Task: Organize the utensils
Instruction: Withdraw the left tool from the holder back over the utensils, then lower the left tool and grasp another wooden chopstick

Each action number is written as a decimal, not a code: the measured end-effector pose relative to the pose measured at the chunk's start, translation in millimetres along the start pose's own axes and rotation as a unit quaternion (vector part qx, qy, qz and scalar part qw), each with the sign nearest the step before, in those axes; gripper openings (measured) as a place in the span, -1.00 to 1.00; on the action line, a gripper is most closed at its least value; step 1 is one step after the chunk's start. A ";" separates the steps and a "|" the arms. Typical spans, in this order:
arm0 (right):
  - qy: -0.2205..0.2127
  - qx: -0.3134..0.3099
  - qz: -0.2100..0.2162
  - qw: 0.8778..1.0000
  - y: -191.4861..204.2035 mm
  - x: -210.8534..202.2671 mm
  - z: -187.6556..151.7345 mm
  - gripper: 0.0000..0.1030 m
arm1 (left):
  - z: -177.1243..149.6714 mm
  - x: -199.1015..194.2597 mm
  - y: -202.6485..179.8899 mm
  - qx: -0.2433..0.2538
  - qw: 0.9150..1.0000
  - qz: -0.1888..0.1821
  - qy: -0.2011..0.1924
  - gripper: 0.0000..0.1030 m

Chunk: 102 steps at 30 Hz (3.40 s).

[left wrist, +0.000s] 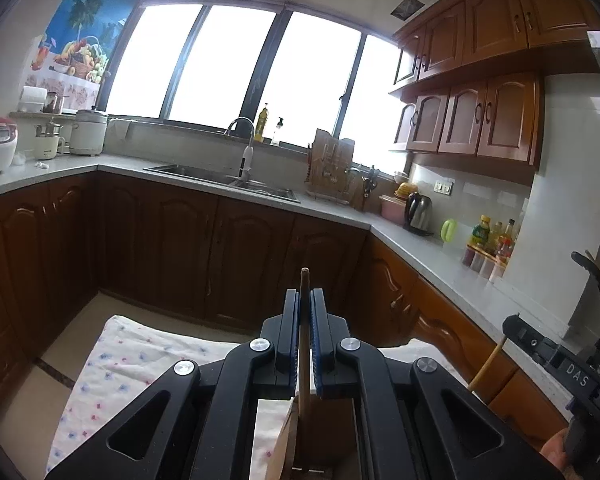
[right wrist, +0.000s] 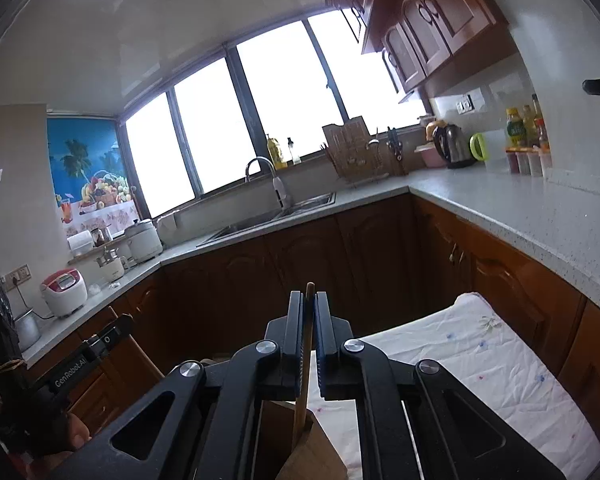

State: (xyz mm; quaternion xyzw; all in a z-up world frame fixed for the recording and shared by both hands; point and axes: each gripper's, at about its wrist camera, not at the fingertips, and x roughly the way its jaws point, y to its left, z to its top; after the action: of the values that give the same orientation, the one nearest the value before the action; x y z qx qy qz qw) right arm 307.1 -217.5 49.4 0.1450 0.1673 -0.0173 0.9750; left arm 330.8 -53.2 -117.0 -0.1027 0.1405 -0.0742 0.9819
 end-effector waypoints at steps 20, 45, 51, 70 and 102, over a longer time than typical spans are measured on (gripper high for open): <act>0.017 0.078 0.053 0.995 -26.2 -66.0 -1.7 0.79 | 78.0 -50.7 36.6 -0.028 0.999 0.008 0.044 0.75; 0.073 0.006 0.007 0.997 -9.5 -196.6 -80.1 0.84 | 60.9 -202.3 56.8 -0.039 0.989 0.027 0.141 0.77; 0.085 -0.004 -0.011 0.996 -10.4 -199.4 -91.9 0.83 | 58.8 -209.8 53.9 -0.031 0.987 0.026 0.156 0.77; 0.150 -0.009 -0.046 0.988 -29.7 -167.3 -114.8 0.40 | 53.8 -170.6 37.2 -0.015 0.976 0.039 0.215 0.74; 0.316 -0.023 -0.070 0.946 -55.6 -42.5 -149.1 -0.54 | 20.2 10.6 4.3 0.037 0.926 0.033 0.374 -0.29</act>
State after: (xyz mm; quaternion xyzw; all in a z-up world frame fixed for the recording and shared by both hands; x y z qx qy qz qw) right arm 214.6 -228.3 -86.4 0.1089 0.4772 -0.0346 0.8713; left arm 347.3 -47.2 -101.8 -0.0267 0.4979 -0.0796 0.8631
